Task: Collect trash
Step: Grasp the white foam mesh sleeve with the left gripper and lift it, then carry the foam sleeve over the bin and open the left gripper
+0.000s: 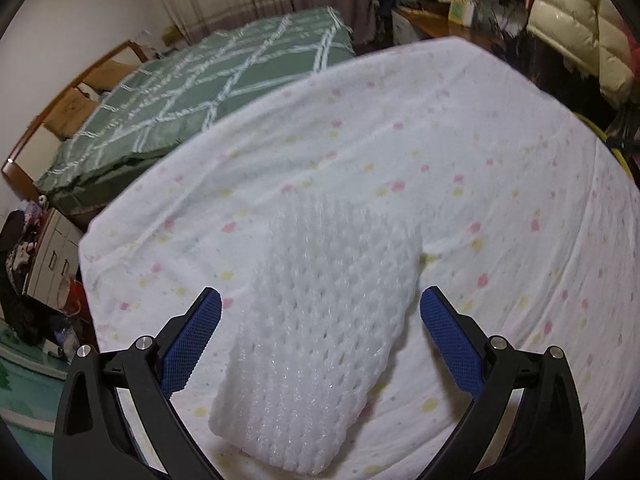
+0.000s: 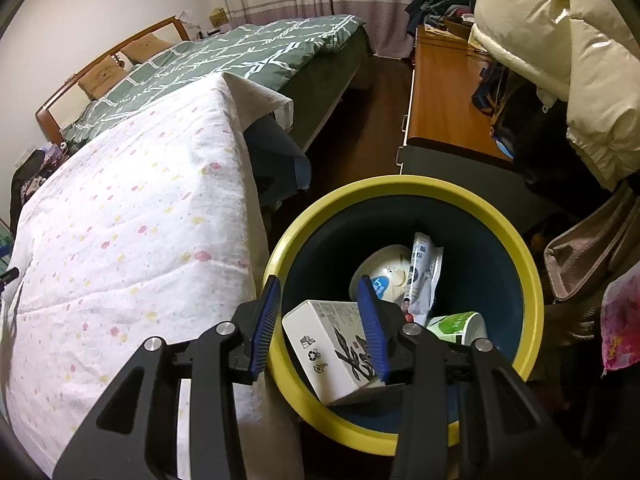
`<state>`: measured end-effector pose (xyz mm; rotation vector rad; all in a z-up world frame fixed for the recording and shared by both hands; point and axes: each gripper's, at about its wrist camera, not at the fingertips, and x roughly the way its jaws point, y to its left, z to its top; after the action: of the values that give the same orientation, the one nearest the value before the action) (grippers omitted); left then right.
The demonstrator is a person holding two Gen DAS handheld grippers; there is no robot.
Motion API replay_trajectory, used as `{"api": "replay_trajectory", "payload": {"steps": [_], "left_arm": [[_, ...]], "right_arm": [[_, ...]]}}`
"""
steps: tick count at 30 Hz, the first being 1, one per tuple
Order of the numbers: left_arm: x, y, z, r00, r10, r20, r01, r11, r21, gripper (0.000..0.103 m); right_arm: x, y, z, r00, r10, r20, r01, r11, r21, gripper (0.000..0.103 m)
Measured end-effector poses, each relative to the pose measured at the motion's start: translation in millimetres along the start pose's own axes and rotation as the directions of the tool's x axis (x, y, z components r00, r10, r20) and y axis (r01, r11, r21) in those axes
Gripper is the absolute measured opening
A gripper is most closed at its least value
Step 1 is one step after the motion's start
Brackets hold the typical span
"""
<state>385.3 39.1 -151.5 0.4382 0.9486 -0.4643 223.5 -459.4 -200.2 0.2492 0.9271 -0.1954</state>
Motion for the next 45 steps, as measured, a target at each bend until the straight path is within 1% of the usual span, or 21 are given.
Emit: {"api": "replay_trajectory", "payload": {"steps": [2, 5, 6, 7, 8, 10, 11, 12, 13, 15, 18, 21, 23, 27, 30, 34, 37, 41, 45], "left_arm": [[7, 3, -2, 1.000, -0.017, -0.026, 0.017, 1.000, -0.002, 0.098], [10, 10, -4, 0.997, -0.068, -0.035, 0.067, 0.997, -0.033, 0.096], [10, 11, -5, 0.996, -0.087, -0.032, 0.086, 0.995, -0.043, 0.089], [9, 12, -6, 0.993, -0.115, -0.026, 0.114, 0.992, -0.057, 0.079], [8, 11, -6, 0.992, -0.126, -0.021, 0.125, 0.990, -0.069, 0.076], [5, 8, -8, 0.992, -0.125, -0.015, 0.123, 0.989, -0.076, 0.067], [4, 6, -9, 0.993, -0.120, -0.014, 0.118, 0.989, -0.086, 0.065], [2, 4, -11, 0.993, -0.118, -0.013, 0.116, 0.989, -0.094, 0.057], [-1, 2, -11, 0.993, -0.118, -0.011, 0.116, 0.988, -0.101, 0.052], [-6, -7, -12, 0.993, -0.120, -0.005, 0.119, 0.986, -0.113, 0.048], [-18, -29, -8, 0.995, -0.098, 0.014, 0.099, 0.989, -0.112, 0.047], [-32, -60, 3, 0.994, -0.101, 0.039, 0.104, 0.990, -0.099, 0.047], [-40, -83, 14, 0.994, -0.098, 0.050, 0.102, 0.992, -0.071, 0.047], [-54, -141, 46, 0.988, -0.131, 0.076, 0.131, 0.991, 0.008, 0.048], [-60, -189, 71, 0.980, -0.176, 0.088, 0.169, 0.983, 0.075, 0.047], [-61, -255, 106, 0.963, -0.251, 0.098, 0.231, 0.956, 0.178, 0.048], [-57, -303, 131, 0.950, -0.299, 0.089, 0.272, 0.934, 0.232, 0.048], [-42, -366, 166, 0.938, -0.342, 0.055, 0.312, 0.902, 0.297, 0.047], [-19, -422, 189, 0.927, -0.375, 0.001, 0.354, 0.876, 0.328, 0.048]], "right_arm": [[2, 1, 0, 1.000, 0.007, -0.005, -0.007, 1.000, 0.000, 0.038], [5, 0, -1, 1.000, 0.014, -0.011, -0.014, 1.000, -0.002, 0.038], [5, 0, -1, 1.000, 0.016, -0.012, -0.016, 1.000, -0.002, 0.038], [5, -1, -1, 1.000, 0.019, -0.013, -0.019, 1.000, -0.002, 0.038], [5, -2, -2, 1.000, 0.022, -0.013, -0.022, 1.000, 0.000, 0.038], [4, -4, -3, 0.999, 0.030, -0.011, -0.030, 1.000, 0.005, 0.038], [3, -6, -4, 0.999, 0.034, -0.009, -0.034, 0.999, 0.007, 0.038], [2, -7, -4, 0.999, 0.038, -0.007, -0.038, 0.999, 0.009, 0.038], [0, -8, -5, 0.999, 0.042, -0.003, -0.042, 0.999, 0.010, 0.038], [-4, -10, -7, 0.999, 0.049, 0.003, -0.049, 0.999, 0.011, 0.038], [-11, -14, -8, 0.998, 0.058, 0.015, -0.058, 0.998, 0.012, 0.038], [-20, -20, -11, 0.997, 0.065, 0.029, -0.065, 0.998, 0.014, 0.038], [-29, -25, -14, 0.997, 0.067, 0.042, -0.067, 0.998, 0.014, 0.038], [-47, -38, -23, 0.996, 0.057, 0.072, -0.059, 0.998, 0.022, 0.038], [-59, -51, -32, 0.996, 0.041, 0.083, -0.044, 0.998, 0.033, 0.038], [-73, -70, -47, 0.996, 0.013, 0.090, -0.017, 0.999, 0.048, 0.038], [-83, -85, -58, 0.995, -0.017, 0.094, 0.012, 0.998, 0.055, 0.038], [-92, -101, -73, 0.995, -0.036, 0.090, 0.030, 0.997, 0.067, 0.038], [-96, -115, -82, 0.996, -0.034, 0.087, 0.026, 0.996, 0.088, 0.038]]}}
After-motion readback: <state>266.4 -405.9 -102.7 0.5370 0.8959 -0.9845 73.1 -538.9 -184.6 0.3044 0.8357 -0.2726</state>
